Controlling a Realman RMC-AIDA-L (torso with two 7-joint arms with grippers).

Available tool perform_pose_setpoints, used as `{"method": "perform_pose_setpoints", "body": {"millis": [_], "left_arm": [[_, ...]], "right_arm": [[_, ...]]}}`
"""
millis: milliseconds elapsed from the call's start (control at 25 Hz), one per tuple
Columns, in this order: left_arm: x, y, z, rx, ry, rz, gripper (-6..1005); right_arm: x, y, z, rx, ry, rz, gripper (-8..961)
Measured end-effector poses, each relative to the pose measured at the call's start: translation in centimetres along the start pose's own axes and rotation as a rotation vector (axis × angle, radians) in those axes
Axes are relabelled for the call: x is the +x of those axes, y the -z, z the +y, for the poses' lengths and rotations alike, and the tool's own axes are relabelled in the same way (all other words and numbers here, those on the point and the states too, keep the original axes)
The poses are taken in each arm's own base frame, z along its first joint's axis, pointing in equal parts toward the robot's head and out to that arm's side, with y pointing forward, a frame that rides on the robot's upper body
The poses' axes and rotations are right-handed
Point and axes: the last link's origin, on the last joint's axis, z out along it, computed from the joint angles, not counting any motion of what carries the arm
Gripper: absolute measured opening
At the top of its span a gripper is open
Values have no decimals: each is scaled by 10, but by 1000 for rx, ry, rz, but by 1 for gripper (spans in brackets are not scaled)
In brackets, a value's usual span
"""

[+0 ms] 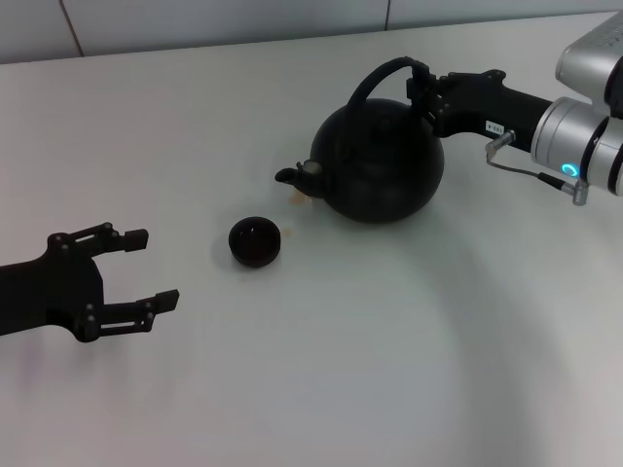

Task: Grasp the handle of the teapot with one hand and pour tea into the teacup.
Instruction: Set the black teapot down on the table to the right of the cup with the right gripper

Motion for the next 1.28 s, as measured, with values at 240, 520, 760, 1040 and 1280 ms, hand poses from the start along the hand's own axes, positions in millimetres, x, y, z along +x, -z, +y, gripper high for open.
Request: {"method": "perform_pose_setpoints", "body": {"millis": [240, 520, 760, 1040, 1280], "left_arm": [[0, 0, 0, 0, -2, 0, 848], [2, 1, -1, 3, -12, -1, 847], [3, 2, -2, 11, -14, 2, 847], [2, 4, -3, 16, -11, 2, 847], [1, 5, -2, 19, -9, 2, 847]], "right_arm": [[1, -2, 1, -4, -2, 5, 119], [0, -1, 0, -9, 1, 2, 167], [-1, 1, 2, -20, 27, -7, 209], [-5, 4, 3, -32, 47, -30, 443], [-9, 10, 1, -20, 56, -52, 566]]}}
